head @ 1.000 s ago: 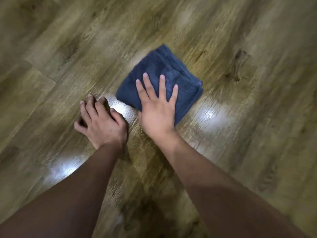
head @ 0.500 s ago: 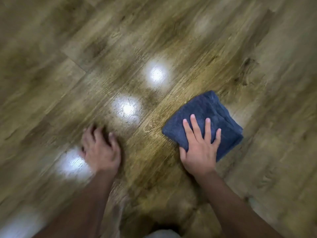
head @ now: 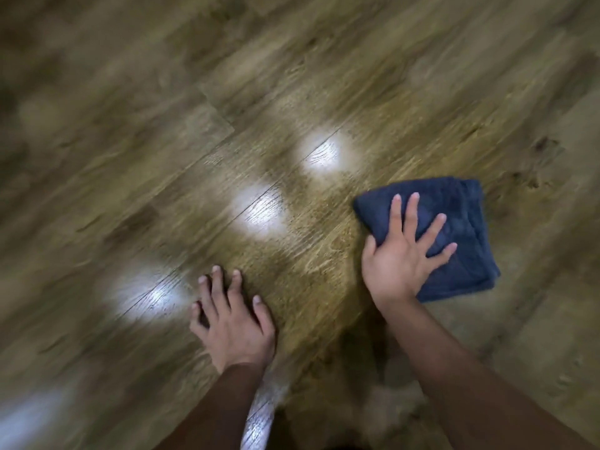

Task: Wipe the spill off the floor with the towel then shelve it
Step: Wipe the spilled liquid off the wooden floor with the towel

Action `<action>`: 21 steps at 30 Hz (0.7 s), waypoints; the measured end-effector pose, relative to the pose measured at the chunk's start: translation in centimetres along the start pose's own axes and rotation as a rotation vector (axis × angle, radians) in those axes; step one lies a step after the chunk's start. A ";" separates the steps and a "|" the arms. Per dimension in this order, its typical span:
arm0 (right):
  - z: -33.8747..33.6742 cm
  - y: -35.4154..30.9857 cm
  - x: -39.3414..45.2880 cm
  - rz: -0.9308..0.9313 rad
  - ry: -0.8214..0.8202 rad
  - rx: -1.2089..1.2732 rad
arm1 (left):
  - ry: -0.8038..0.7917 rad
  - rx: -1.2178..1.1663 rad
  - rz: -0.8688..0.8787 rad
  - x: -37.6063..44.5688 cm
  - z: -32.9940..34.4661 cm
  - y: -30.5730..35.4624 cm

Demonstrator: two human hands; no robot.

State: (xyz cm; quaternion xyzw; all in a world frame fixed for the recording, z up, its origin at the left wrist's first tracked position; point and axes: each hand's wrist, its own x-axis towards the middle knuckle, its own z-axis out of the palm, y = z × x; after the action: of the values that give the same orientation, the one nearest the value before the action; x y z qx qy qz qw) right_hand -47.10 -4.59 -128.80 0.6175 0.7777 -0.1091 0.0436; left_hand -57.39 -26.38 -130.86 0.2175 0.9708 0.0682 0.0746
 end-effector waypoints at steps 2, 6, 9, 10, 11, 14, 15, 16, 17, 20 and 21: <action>0.4 -3.1 1.3 -0.015 0.024 0.018 | 0.029 -0.002 0.009 -0.1 0.2 0.0; 1.0 -9.0 2.4 -0.158 0.000 0.017 | 0.051 0.007 0.014 -0.1 0.4 -0.1; 1.8 -11.6 0.2 -0.383 -0.023 -0.019 | 0.075 -0.025 0.004 -0.2 0.5 -0.1; 2.1 -11.5 -0.9 -0.500 -0.019 -0.036 | 0.085 -0.040 0.001 -0.1 0.5 -0.2; 2.3 -10.8 -2.1 -0.609 -0.021 -0.052 | 0.094 -0.056 0.003 -0.1 0.6 -0.2; 2.4 -6.4 -4.7 -0.787 -0.029 -0.087 | 0.108 -0.098 0.017 -0.3 0.6 -0.2; 2.4 -4.6 -5.2 -0.809 -0.017 -0.101 | 0.116 -0.101 0.022 -0.3 0.6 -0.2; 2.3 -2.8 -5.7 -0.818 0.000 -0.112 | 0.121 -0.103 0.024 -0.4 0.5 -0.3; 2.2 -0.9 -6.0 -0.813 0.023 -0.116 | 0.126 -0.106 0.024 -0.5 0.5 -0.2; 1.8 4.5 -6.4 -0.705 0.058 -0.095 | 0.105 -0.094 0.034 -0.6 0.4 -0.3; 1.7 6.1 -6.7 -0.658 0.058 -0.094 | 0.087 -0.084 0.043 -0.7 0.4 -0.3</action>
State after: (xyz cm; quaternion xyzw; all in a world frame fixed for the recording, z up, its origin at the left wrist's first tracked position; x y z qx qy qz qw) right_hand -39.72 -10.01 -129.78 0.3336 0.9405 -0.0639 0.0125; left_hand -56.85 -26.88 -131.22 0.2318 0.9645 0.1198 0.0397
